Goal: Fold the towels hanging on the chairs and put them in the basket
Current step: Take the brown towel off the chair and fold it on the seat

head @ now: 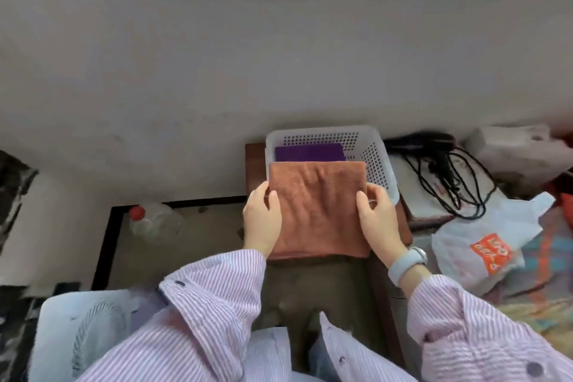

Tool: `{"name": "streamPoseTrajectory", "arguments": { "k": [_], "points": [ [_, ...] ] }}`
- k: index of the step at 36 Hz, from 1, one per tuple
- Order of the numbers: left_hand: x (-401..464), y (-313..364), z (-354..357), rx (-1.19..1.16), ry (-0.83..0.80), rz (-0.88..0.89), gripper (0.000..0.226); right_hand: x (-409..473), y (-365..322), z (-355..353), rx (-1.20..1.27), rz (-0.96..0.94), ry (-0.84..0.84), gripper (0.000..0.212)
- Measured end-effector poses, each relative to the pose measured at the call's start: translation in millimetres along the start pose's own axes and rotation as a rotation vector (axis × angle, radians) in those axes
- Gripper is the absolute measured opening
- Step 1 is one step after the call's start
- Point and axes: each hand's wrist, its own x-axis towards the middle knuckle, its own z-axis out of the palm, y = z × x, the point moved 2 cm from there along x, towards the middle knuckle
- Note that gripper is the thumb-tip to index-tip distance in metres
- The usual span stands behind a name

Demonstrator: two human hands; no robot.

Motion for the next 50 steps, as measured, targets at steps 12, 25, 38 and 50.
{"name": "streamPoseTrajectory", "arguments": {
  "k": [12, 25, 38, 50],
  "points": [
    [108, -15, 81, 0.061, 0.053, -0.127, 0.038, 141, 46, 47, 0.026, 0.052, -0.167, 0.03],
    [115, -7, 118, 0.54, 0.158, 0.007, 0.046, 182, 82, 58, 0.04, 0.156, -0.354, 0.035],
    [152, -36, 150, 0.97, -0.157, 0.298, 0.052, 178, 67, 103, -0.807, -0.573, -0.325, 0.05],
    [164, -63, 164, 0.95, -0.145, 0.271, 0.057, 195, 105, 122, -0.823, -0.518, -0.407, 0.058]
  ]
}}
